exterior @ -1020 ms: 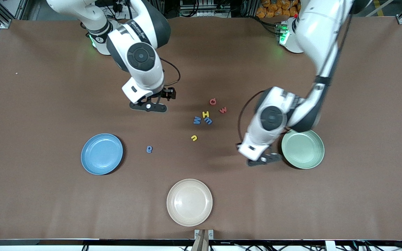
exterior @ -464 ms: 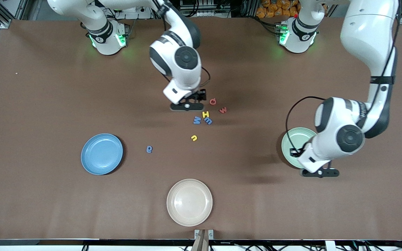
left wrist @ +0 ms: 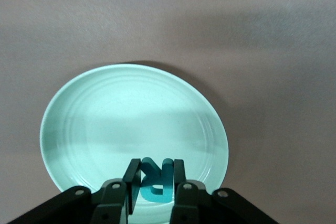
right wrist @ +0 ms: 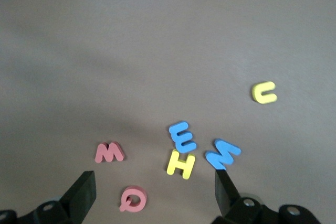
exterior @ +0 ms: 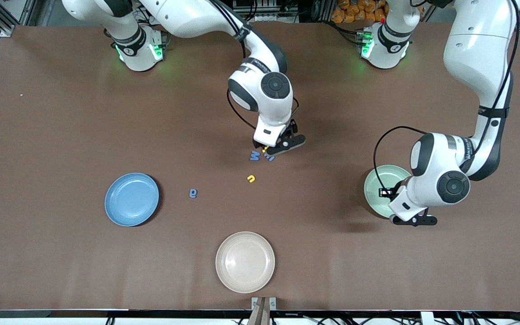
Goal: Sort upper and lower case letters into plates
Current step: 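Carry the teal R over the green plate with the left gripper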
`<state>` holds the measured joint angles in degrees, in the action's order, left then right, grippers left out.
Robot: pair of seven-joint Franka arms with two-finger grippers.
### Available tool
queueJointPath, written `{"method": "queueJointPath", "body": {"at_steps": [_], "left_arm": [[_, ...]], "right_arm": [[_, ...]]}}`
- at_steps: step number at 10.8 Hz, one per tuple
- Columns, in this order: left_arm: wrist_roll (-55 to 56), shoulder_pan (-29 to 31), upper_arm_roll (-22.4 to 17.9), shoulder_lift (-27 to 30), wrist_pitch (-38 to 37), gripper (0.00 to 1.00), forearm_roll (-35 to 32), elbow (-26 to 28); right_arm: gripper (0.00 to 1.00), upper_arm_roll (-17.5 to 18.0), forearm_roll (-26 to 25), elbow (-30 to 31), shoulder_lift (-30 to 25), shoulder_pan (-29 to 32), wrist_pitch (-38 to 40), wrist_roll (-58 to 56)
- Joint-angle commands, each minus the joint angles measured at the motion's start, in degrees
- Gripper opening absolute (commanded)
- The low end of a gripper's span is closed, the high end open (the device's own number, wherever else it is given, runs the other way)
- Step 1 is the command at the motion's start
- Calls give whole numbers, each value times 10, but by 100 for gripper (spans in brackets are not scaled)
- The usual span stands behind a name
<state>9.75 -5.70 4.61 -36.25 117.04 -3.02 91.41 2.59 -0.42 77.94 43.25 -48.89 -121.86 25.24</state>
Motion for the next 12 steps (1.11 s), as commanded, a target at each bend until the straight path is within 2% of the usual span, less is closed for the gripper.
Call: {"method": "queueJointPath", "body": {"at_steps": [1, 2, 5, 7, 9, 12], "left_arm": [[-8, 10, 1, 2, 6, 91, 9, 7], [-12, 12, 1, 3, 6, 100, 9, 6], [-11, 12, 0, 28, -1, 100, 3, -3], [-11, 11, 0, 53, -16, 100, 2, -4], [-11, 11, 0, 79, -47, 100, 2, -8], [-12, 12, 0, 99, -53, 100, 2, -8]], "right_arm": [[100, 3, -5, -38, 51, -23, -21, -48], [100, 2, -5, -42, 66, -25, -33, -48], [100, 1, 23, -42, 90, -37, -51, -41], [100, 0, 72, -42, 90, -38, -51, -32], [100, -1, 74, -46, 90, -43, -52, 9], [100, -9, 68, -62, 108, -51, -53, 4]]}}
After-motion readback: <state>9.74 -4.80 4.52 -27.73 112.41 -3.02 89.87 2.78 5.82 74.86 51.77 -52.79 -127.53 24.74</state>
